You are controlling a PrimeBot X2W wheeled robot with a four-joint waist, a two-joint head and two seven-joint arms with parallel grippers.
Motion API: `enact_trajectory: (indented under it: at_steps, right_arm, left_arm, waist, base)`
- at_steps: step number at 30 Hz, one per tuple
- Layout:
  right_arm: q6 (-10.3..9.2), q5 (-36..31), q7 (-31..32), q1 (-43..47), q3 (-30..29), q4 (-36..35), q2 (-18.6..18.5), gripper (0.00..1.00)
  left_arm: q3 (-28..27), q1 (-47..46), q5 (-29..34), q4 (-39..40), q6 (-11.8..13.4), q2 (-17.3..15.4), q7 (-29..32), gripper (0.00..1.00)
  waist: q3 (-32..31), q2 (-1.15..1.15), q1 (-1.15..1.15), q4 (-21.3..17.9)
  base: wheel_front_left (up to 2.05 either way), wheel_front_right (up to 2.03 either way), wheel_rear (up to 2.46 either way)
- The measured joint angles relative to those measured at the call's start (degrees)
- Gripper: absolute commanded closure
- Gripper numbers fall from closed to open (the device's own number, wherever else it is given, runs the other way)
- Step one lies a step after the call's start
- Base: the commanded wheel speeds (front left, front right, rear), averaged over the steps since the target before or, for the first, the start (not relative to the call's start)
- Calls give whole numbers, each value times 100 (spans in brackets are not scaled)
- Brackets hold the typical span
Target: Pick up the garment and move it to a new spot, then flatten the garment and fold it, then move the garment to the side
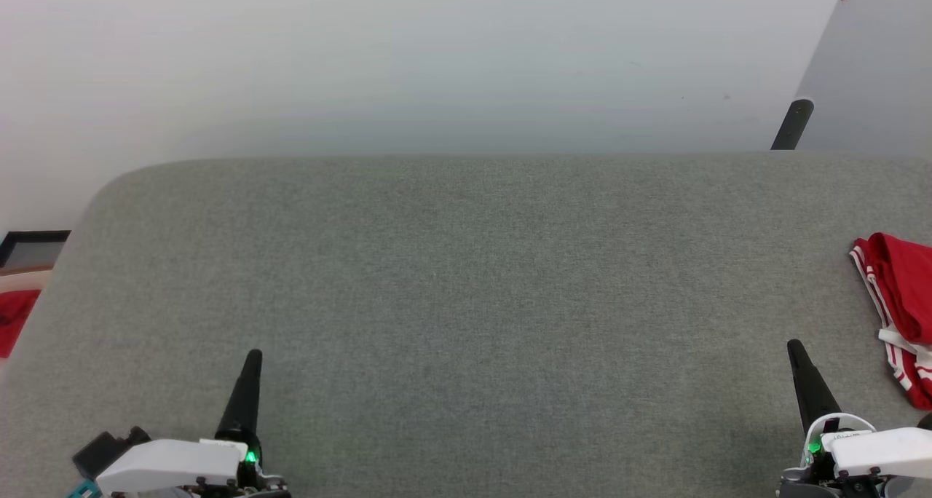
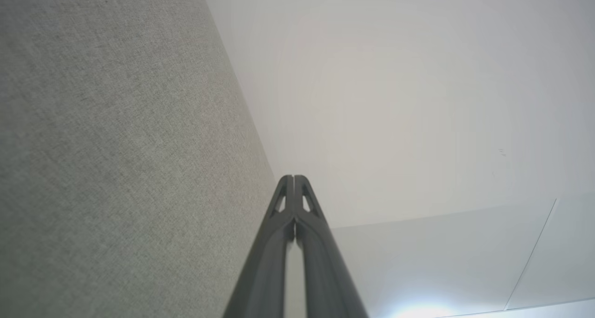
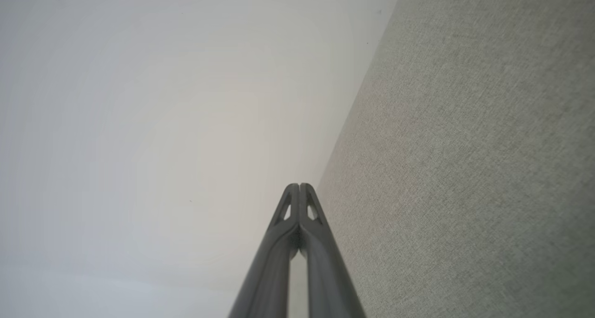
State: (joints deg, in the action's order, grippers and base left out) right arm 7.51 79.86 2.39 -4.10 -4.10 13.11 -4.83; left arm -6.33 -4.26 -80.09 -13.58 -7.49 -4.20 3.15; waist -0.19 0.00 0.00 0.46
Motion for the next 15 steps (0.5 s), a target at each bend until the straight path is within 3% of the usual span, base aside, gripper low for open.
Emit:
enact_trajectory:
  at_steps: [15]
  right_arm:
    - [0, 645, 174, -88, -82, 42, 66, 100]
  left_arm:
    - [-7, -81, -611, -23, 0, 69, 171, 100]
  waist:
    - [17, 0, 0, -22]
  base:
    - [0, 0, 0]
